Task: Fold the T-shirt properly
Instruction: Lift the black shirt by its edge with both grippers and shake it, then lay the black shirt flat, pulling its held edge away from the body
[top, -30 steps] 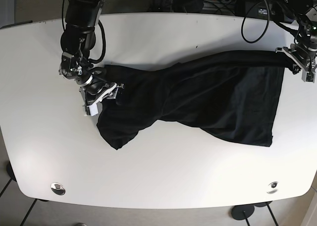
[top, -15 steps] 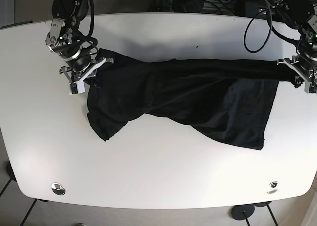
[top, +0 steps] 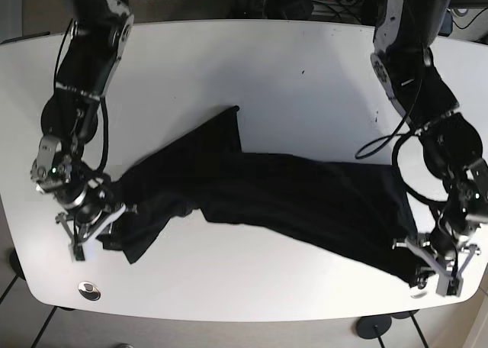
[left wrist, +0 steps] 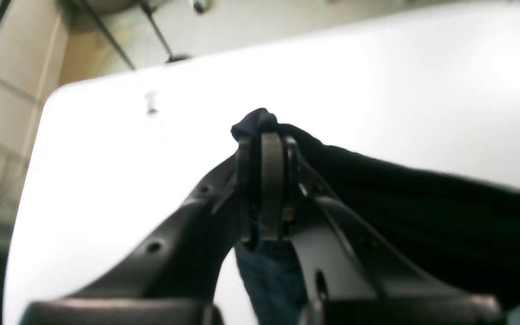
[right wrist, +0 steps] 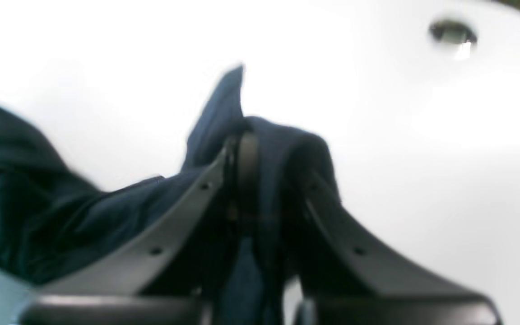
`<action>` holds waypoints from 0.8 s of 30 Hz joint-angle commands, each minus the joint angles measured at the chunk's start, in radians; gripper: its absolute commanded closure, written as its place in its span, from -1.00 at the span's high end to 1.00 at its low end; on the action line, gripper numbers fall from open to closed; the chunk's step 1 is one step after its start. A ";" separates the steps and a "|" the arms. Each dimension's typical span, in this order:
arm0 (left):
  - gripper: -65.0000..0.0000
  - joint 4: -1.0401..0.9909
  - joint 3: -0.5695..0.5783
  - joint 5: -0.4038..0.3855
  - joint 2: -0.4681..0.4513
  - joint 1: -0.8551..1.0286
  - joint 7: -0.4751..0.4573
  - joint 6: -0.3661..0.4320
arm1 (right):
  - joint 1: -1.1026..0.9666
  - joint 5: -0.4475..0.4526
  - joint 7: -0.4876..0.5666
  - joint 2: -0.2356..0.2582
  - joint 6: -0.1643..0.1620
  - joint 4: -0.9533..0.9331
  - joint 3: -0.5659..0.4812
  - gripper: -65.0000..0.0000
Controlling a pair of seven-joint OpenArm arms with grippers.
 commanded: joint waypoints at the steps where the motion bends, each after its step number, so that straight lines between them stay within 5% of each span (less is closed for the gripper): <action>1: -1.00 -0.113 0.049 -0.018 -0.015 -0.131 -0.096 0.021 | 0.156 0.015 0.039 0.039 0.000 -0.102 -0.053 -0.95; 9: -1.00 -0.534 0.188 -0.018 -0.058 -0.584 -0.280 0.029 | 0.672 0.015 0.127 0.084 0.000 -0.480 -0.217 -0.95; 13: -1.00 -0.560 0.215 -0.018 -0.089 -0.660 -0.284 0.024 | 0.861 0.015 0.128 0.096 0.000 -0.521 -0.265 -0.95; 20: -1.00 -0.429 0.213 -0.025 -0.164 -0.660 -0.217 0.021 | 0.861 0.031 0.004 0.162 0.006 -0.438 -0.253 -0.95; 24: -1.00 -0.194 0.195 -0.027 -0.164 -0.512 -0.137 0.021 | 0.580 0.066 -0.076 0.174 0.000 -0.213 -0.128 -0.95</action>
